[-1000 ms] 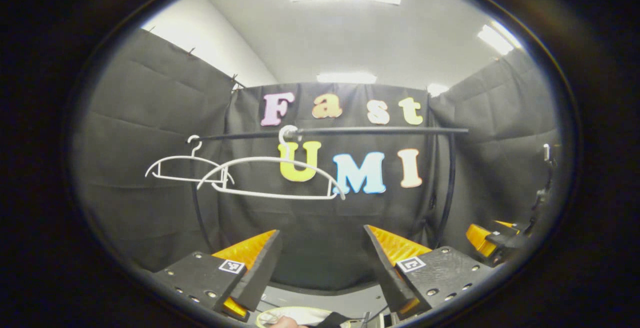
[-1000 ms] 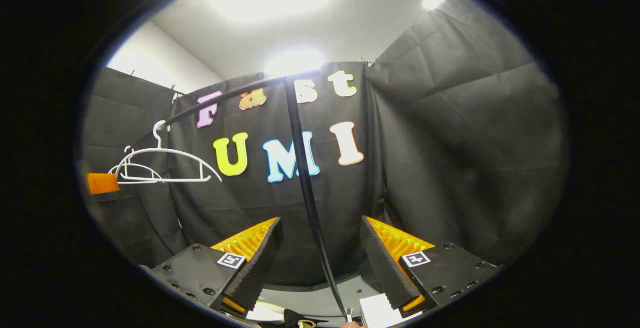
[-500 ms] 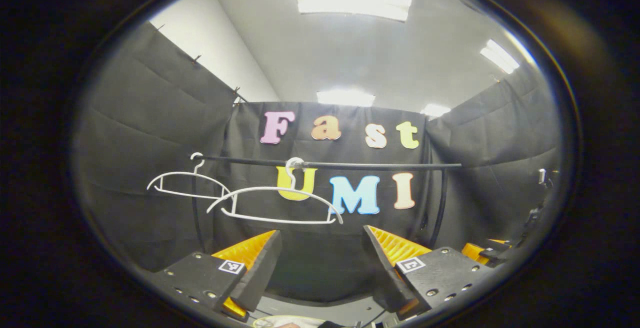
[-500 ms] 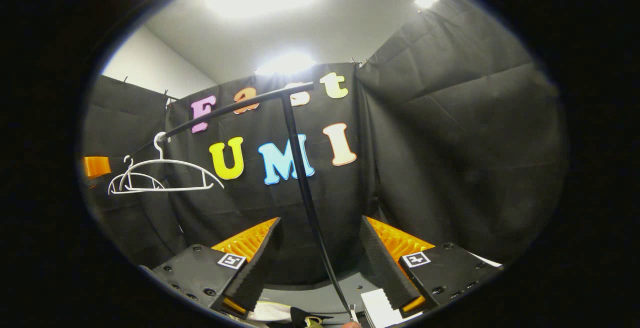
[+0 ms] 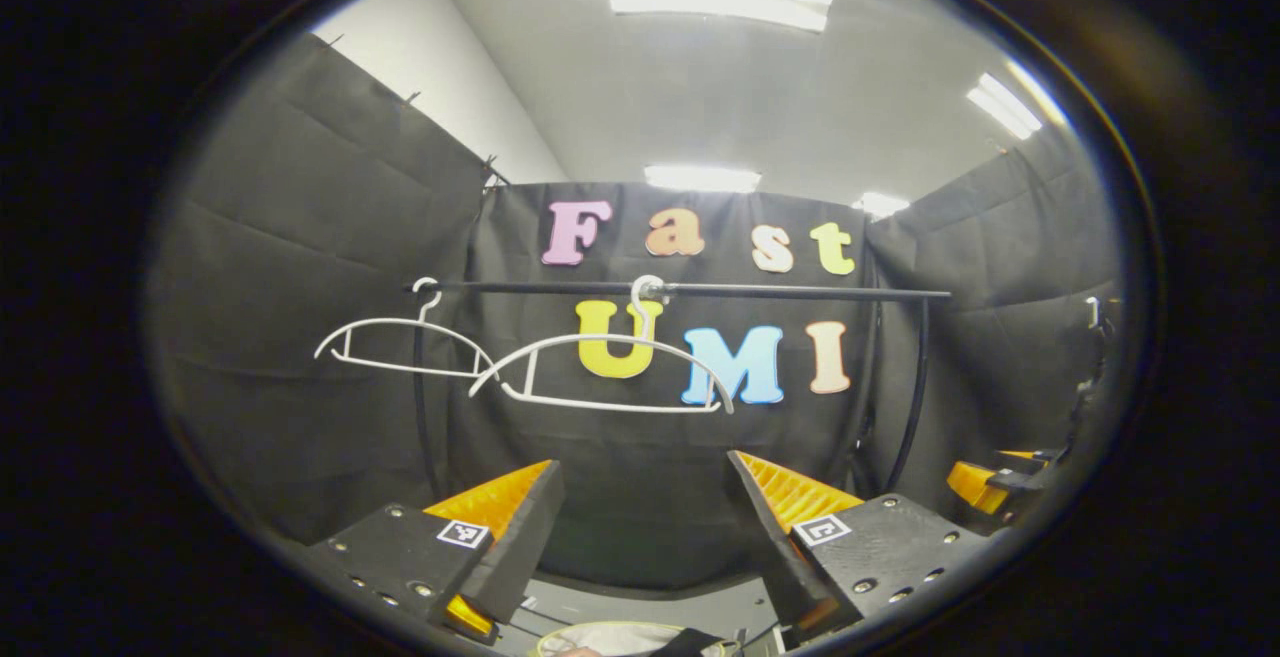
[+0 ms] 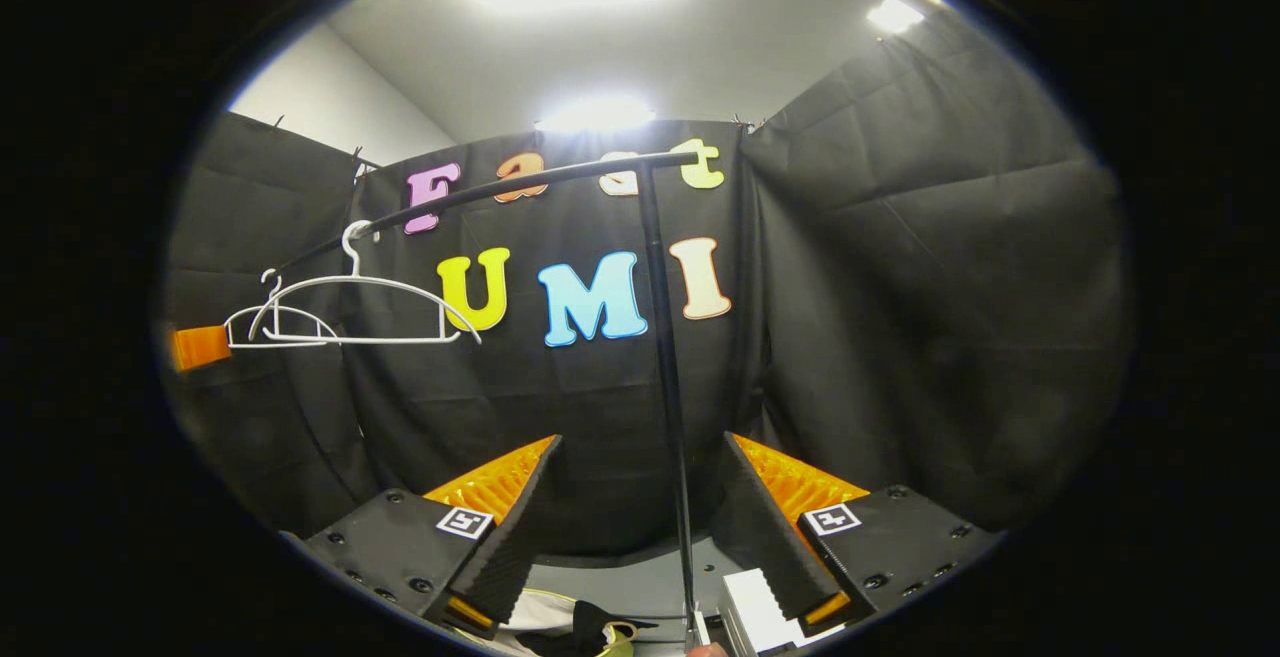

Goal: Grasp the clothes on the hanger with both hands and then place them into the laundry hamper below.

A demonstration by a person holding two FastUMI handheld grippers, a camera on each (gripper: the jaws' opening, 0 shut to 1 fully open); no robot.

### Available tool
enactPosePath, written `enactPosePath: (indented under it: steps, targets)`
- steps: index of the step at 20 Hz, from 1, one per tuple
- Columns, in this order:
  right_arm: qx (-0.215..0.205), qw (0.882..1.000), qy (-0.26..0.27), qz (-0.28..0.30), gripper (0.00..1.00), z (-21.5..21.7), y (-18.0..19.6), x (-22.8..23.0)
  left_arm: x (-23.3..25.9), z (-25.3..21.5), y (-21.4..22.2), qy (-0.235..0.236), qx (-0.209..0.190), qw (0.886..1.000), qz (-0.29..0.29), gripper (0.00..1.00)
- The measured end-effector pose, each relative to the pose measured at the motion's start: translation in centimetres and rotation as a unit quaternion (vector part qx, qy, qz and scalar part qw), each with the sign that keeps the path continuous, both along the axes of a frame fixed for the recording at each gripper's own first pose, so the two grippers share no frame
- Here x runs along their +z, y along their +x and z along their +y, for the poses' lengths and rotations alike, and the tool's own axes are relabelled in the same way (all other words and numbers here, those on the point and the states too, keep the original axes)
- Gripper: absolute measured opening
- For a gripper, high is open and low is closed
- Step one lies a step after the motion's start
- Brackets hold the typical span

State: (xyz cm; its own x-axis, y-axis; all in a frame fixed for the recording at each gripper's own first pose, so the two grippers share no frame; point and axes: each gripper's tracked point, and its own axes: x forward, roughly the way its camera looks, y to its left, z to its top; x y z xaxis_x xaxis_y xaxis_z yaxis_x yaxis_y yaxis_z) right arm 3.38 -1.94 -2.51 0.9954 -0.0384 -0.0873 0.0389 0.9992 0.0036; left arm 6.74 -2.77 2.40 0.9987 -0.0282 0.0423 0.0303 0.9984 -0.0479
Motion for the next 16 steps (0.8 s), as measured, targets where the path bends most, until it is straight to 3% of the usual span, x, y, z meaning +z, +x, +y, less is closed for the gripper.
enactPosePath:
  steps: [16]
  targets:
    - [0.006, 1.0, -0.006, 0.024, 0.97, 5.0, -1.0, -1.8, -3.6, 4.9, 0.4, 0.001, 0.001, 1.0, 0.008, 0.95]
